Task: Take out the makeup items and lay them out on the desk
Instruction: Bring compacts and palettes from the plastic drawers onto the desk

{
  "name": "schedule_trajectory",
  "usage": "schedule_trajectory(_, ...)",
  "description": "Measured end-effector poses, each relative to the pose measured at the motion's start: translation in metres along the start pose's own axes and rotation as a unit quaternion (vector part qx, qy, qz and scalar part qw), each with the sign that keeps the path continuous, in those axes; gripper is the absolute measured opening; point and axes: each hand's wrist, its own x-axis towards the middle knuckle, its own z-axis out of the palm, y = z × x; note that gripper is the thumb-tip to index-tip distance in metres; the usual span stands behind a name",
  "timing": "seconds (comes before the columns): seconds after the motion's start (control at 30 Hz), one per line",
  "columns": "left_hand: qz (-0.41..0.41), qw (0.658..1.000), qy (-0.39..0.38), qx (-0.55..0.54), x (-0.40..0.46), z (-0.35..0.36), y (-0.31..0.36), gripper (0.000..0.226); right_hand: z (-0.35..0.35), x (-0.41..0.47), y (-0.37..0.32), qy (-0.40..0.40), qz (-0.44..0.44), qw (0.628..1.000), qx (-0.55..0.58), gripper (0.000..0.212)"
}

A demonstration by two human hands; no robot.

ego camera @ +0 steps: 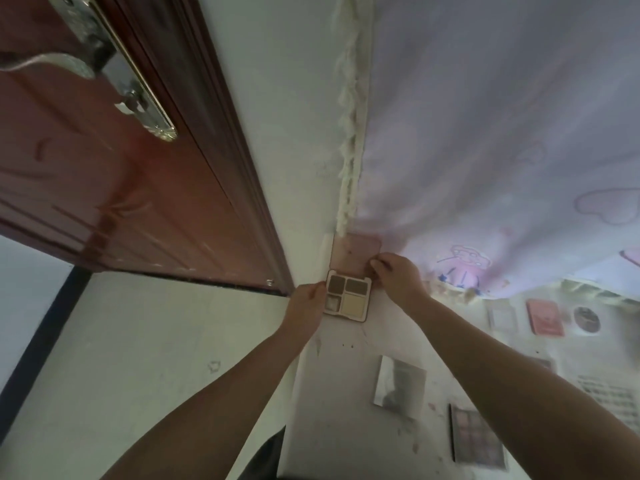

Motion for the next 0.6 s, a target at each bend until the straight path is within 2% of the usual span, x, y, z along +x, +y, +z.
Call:
schedule_trajectory(0.13, 0.018, 0.999, 0.001, 0.037, 0.000, 0.000, 0.004, 0.026, 0.004, 0.000, -0.002, 0.015, -0.009, 0.999, -0.033, 0.023)
schedule_trajectory(0.33, 0.003, 0.999, -0.012, 0.052, -0.008, -0.003, 0.006, 0.024, -0.008, -0.015, -0.003, 0.008, 0.037, 0.999, -0.002, 0.027)
schedule_trajectory(0.4, -0.016, 0.998, 0.011, 0.058, -0.018, -0.003, 0.000, 0.009, -0.019, -0.032, 0.004, -0.017, 0.040, 0.999, -0.008, 0.036)
schedule_trajectory(0.5, -0.020, 0.995, 0.031, 0.097, -0.039, 0.002, -0.015, 0.016, -0.031, -0.071, 0.023, -0.083, -0.057, 0.984, -0.150, 0.028)
schedule_trajectory(0.6, -0.005, 0.988, -0.027, 0.150, -0.061, 0.019, -0.026, 0.019, -0.028, -0.114, 0.049, -0.157, -0.124, 0.939, -0.278, 0.035)
